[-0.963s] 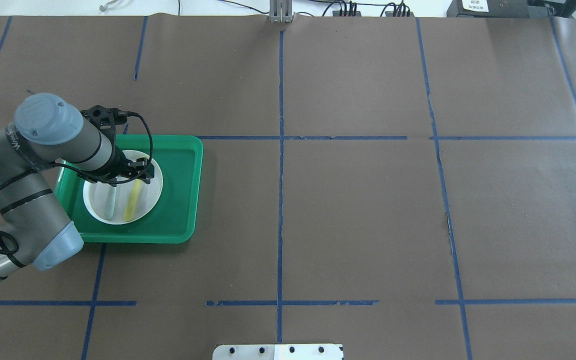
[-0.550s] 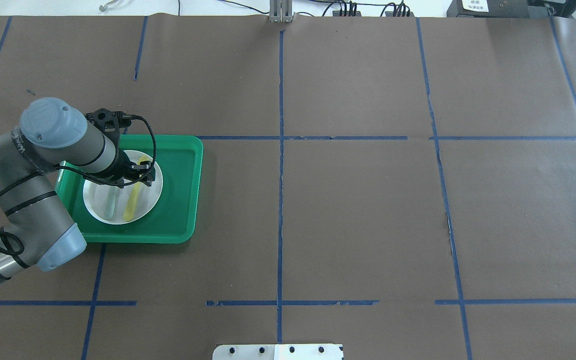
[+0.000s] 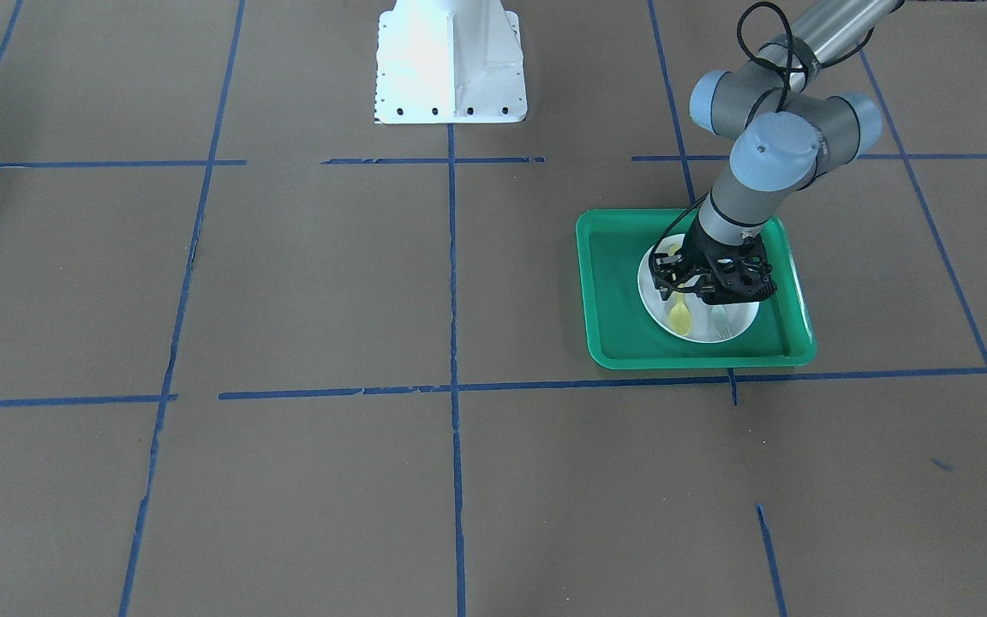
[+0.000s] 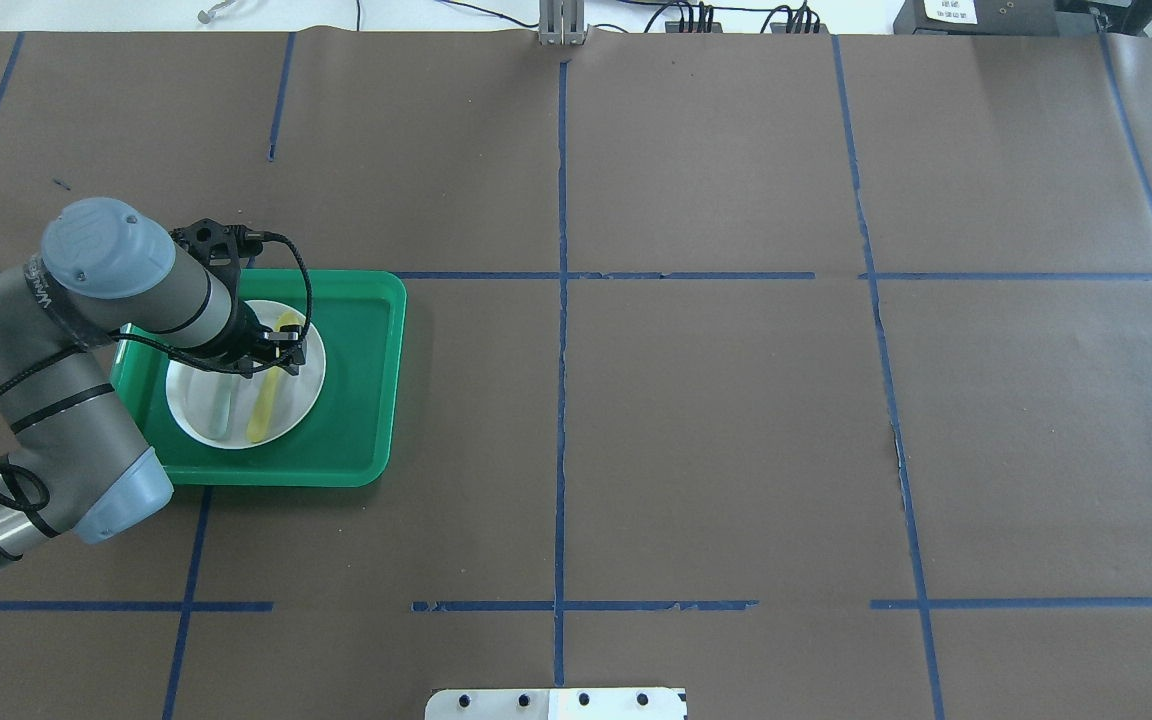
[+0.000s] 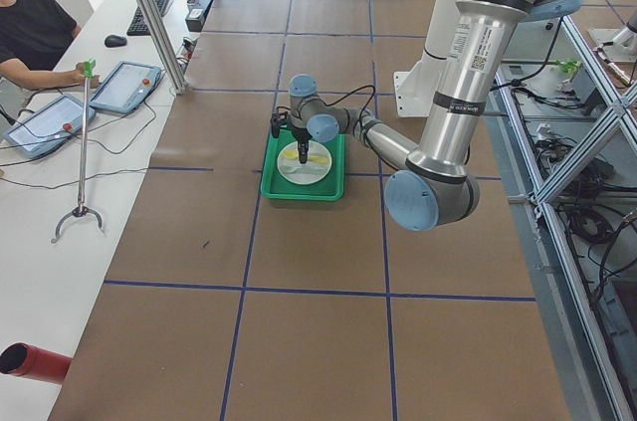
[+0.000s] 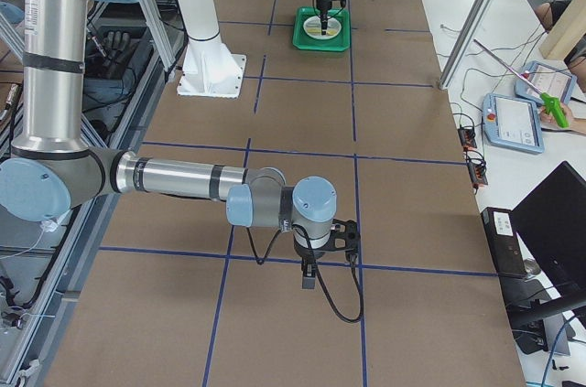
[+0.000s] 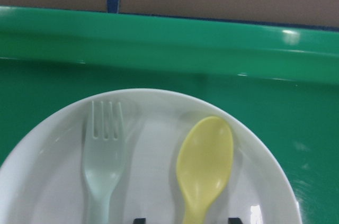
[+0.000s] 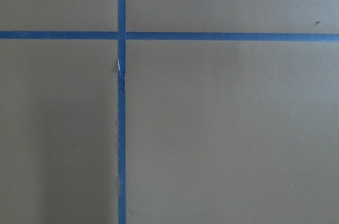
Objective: Place spoon
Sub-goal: 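Lower the left gripper and close it on the yellow spoon handle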
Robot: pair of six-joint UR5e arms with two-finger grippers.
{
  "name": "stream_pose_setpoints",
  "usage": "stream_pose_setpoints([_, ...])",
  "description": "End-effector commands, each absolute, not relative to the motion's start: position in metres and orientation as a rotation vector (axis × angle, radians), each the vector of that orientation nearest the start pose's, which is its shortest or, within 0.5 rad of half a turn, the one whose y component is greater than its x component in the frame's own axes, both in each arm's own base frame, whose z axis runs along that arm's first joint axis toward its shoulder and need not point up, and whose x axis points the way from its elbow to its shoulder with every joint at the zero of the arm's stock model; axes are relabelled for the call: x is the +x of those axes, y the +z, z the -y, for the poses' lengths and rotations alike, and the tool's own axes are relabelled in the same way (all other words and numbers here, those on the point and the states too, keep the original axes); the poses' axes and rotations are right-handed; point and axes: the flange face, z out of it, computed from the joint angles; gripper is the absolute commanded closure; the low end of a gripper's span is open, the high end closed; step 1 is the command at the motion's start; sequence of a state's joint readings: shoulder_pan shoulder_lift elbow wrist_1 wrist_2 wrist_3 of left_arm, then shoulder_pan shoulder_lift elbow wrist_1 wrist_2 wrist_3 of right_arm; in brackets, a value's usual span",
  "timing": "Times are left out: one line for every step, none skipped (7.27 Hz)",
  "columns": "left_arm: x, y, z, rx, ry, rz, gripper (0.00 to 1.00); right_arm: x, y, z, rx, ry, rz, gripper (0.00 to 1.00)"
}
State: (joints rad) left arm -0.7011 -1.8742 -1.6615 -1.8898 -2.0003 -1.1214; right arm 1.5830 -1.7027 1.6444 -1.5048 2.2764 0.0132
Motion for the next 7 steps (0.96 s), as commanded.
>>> stream_pose_setpoints([0.417,0.420,0.472,0.037,-0.085,-0.813,0.58,0.074,0.682,0.435,0.007,0.022,0.706,0.00])
stream_pose_setpoints([0.417,0.420,0.472,0.038,-0.084,-0.813,0.68,0.074,0.682,0.435,0.007,0.022,0.706,0.00])
stream_pose_setpoints([0.417,0.419,0.472,0.040,-0.083,-0.816,0.76,0.074,0.682,0.435,0.007,0.021,0.706,0.00])
stream_pose_setpoints([0.414,0.419,0.471,0.039,-0.084,-0.816,0.88,0.074,0.682,0.435,0.007,0.021,0.706,0.00])
stream_pose_setpoints([0.413,0.416,0.470,0.041,-0.082,-0.822,0.97,0.074,0.682,0.435,0.007,0.022,0.706,0.00])
stream_pose_setpoints([0.409,0.409,0.470,0.051,-0.081,-0.833,1.00,0.074,0.682,0.435,0.007,0.021,0.706,0.00])
stream_pose_setpoints([0.395,0.383,0.466,0.087,-0.065,-0.866,1.00,0.074,0.682,0.435,0.007,0.022,0.706,0.00])
